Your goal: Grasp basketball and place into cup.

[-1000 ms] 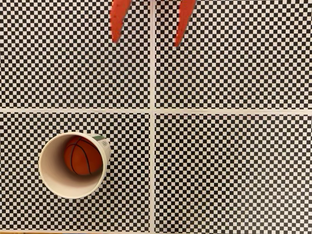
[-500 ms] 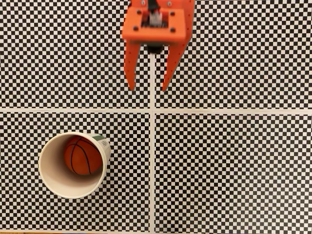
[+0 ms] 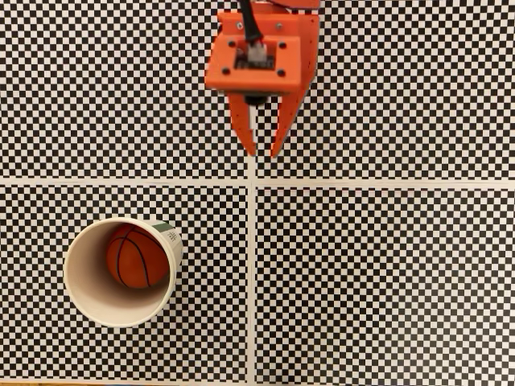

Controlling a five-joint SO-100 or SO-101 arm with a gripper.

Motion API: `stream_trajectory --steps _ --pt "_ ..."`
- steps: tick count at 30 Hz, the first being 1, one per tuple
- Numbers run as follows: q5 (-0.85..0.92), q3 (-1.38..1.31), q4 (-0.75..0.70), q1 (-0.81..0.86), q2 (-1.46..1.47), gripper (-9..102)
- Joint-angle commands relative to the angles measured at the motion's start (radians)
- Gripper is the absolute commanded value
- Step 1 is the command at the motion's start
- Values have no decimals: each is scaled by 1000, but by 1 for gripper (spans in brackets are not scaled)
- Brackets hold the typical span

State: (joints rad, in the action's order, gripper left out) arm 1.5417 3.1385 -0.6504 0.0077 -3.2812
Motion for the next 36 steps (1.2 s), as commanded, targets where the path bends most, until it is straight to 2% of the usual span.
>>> stream_trajectory --steps 1,7,16,19,36 --pt "-21 35 -153 -12 -9 0" --pt "-5 35 -334 -15 -9 0" --pt "-98 35 -597 -15 -9 0" --pt "-18 35 -620 -26 -9 0" --pt "-8 35 -620 -55 -9 0"
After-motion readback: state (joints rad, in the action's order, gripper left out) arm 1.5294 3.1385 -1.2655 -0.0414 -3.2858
